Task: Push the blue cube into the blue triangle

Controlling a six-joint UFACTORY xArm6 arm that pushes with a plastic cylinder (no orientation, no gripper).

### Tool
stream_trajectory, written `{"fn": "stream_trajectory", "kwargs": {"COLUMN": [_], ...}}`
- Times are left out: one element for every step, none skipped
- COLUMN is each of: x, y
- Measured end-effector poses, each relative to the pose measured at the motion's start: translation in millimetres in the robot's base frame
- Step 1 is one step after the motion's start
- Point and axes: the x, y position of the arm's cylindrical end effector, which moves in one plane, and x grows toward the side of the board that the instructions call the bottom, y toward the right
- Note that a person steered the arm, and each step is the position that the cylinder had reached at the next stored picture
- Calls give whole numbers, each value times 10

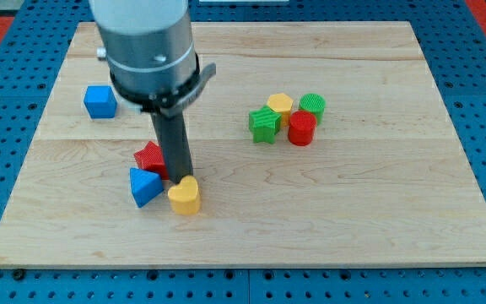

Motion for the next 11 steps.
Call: {"fn": "stream_trajectory", "kwargs": {"x": [194, 269, 231, -66, -462, -649, -570, -344, -148, -64, -64], "y": [224, 96, 6, 46, 46, -102, -282, -301, -328, -328, -320]}}
